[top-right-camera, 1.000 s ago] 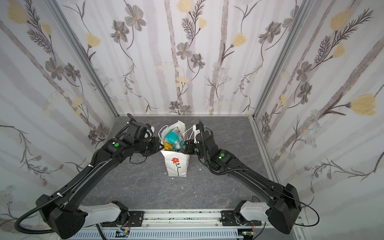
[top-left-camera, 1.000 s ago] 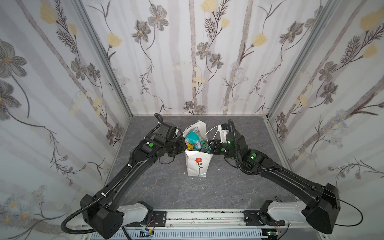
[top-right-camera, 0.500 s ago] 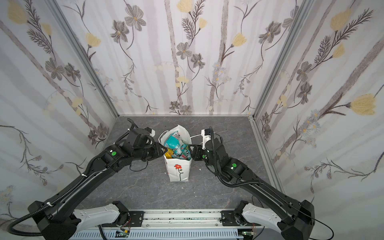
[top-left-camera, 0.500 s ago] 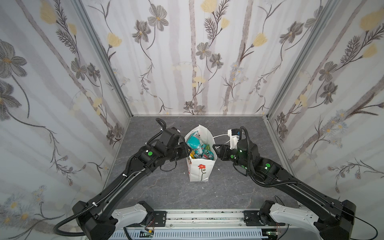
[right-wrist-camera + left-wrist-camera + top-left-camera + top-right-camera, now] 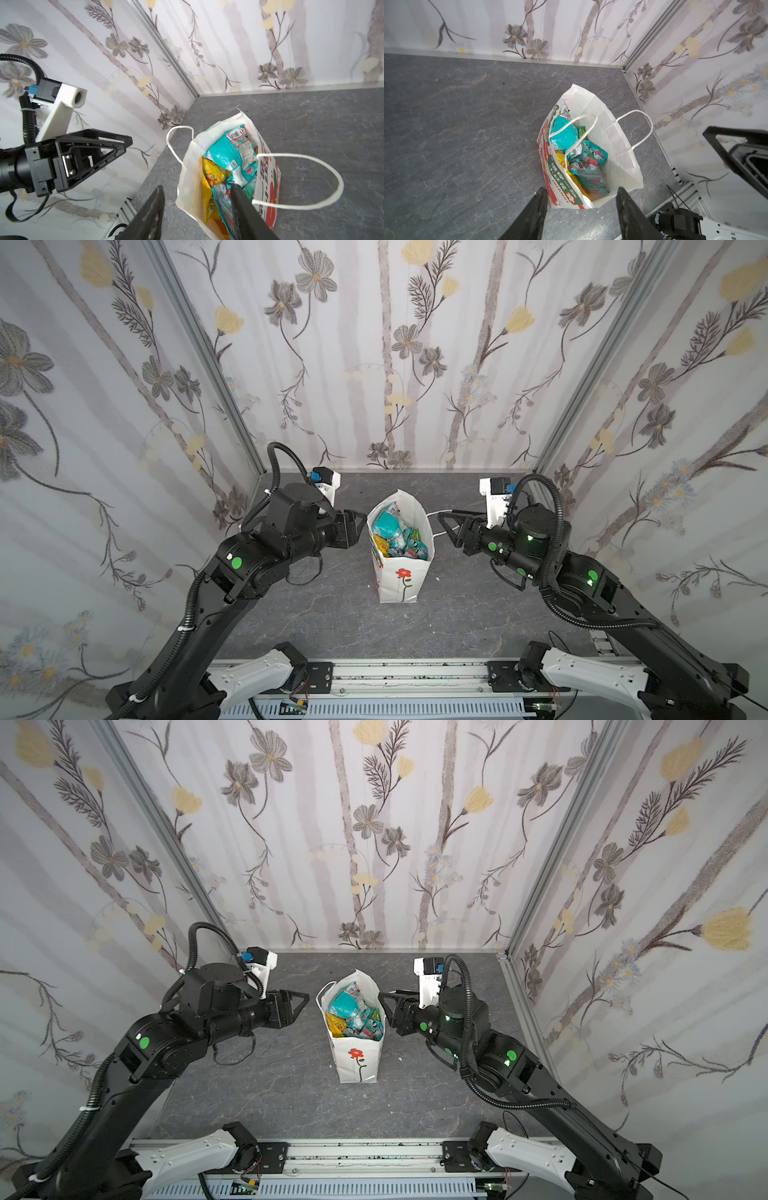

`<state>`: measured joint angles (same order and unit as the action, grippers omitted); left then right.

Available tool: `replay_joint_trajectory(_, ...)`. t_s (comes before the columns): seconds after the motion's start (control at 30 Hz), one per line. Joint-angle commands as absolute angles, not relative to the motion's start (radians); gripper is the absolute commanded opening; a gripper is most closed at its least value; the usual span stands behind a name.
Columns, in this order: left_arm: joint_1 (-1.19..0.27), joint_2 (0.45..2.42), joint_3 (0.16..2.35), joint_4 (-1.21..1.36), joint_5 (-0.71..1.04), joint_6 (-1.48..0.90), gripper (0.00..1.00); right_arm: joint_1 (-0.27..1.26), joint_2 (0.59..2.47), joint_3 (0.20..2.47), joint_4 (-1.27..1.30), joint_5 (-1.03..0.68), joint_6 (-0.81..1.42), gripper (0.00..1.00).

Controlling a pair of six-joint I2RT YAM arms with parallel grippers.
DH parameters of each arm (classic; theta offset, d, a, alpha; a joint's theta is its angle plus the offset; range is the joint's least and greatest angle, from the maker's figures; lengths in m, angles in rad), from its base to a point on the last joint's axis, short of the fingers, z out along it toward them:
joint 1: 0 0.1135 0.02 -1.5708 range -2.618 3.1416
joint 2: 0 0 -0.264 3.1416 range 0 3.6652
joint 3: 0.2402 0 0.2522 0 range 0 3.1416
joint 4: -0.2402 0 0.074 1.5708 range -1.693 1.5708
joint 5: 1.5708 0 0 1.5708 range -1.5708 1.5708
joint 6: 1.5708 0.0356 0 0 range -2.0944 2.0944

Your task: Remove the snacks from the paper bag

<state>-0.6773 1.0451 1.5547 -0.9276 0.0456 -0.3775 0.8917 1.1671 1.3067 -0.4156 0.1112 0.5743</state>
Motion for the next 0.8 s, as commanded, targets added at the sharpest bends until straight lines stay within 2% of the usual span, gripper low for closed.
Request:
replay_joint_trajectory(0.0, -0.678, 1.012, 1.566, -0.934, 0.115, -0.262, 0.67, 0.908, 1.26, 1.421, -0.545, 0.084, 0.485, 0.53)
replay_joint_trajectory(0.1, -0.678, 0.982, 1.562, -0.946, 0.14, -0.229, 0.79, 0.911, 1.367, 1.519, -0.625, 0.082, 0.452, 0.54)
replay_joint_trajectory(0.3, -0.678, 0.94, 1.553, -0.984, 0.136, -0.184, 0.93, 0.911, 1.54, 1.615, -0.682, 0.105, 0.399, 0.59)
replay_joint_trajectory(0.53, -0.679, 0.91, 1.53, -1.004, 0.111, -0.172, 1.0, 0.895, 1.792, 1.736, -0.707, 0.146, 0.356, 0.65)
replay_joint_trajectory(0.77, -0.678, 0.88, 1.526, -1.058, 0.056, -0.152, 1.0, 0.877, 1.959, 1.813, -0.718, 0.202, 0.366, 0.68)
